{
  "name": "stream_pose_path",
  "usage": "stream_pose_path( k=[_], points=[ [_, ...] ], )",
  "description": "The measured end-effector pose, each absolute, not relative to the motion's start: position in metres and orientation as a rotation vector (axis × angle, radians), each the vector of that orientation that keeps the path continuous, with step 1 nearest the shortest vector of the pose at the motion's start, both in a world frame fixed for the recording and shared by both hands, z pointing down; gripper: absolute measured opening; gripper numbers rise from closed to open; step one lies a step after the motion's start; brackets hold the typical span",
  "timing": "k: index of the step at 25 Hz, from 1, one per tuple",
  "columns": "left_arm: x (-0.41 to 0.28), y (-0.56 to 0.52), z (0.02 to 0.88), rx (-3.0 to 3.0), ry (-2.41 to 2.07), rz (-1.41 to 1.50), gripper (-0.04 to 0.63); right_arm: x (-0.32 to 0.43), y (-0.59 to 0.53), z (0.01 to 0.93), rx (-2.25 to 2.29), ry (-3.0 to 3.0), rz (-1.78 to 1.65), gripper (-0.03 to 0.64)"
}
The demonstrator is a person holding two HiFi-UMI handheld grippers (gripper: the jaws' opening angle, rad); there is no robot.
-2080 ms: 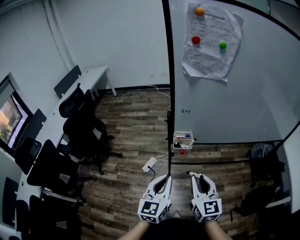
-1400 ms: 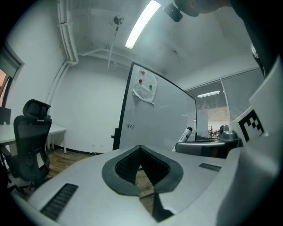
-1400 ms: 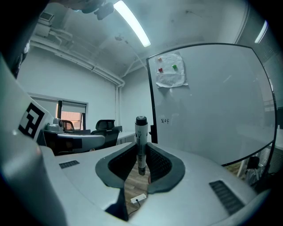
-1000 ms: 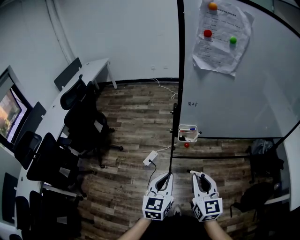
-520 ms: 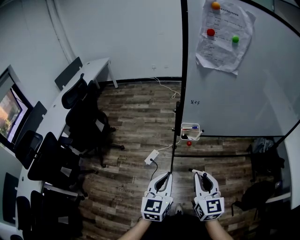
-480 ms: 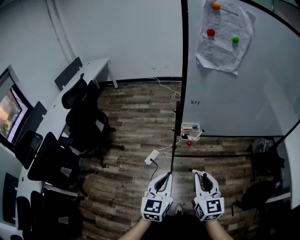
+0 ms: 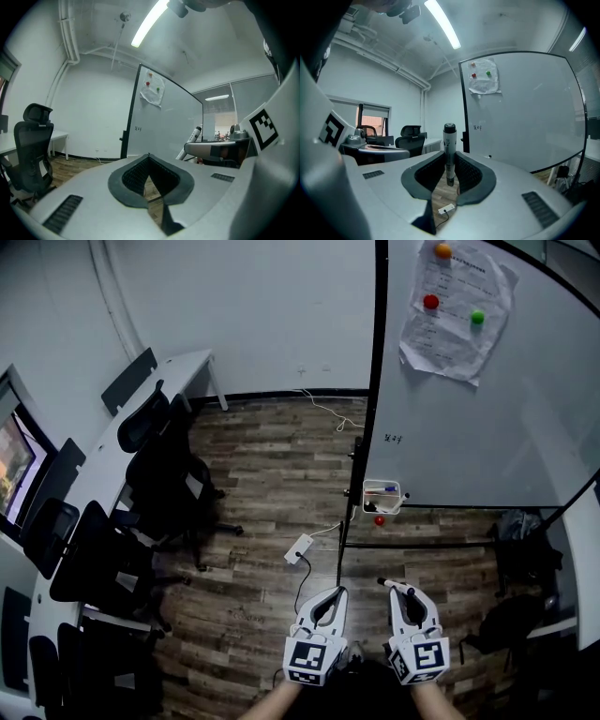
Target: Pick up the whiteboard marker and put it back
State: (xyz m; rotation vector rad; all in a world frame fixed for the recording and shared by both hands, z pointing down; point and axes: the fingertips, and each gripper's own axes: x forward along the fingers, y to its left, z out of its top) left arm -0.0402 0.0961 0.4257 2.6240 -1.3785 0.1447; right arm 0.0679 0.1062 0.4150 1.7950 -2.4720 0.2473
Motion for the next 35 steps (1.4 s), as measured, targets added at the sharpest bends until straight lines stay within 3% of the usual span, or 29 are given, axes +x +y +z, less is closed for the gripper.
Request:
stream_pose_path(
  k=[35],
  points=[
    [0.008,0.012,0.432,2.574,-1.398,0.125,0.006,0.111,0.028,0.428,1.752,-2.507,0.284,0.075]
  ],
)
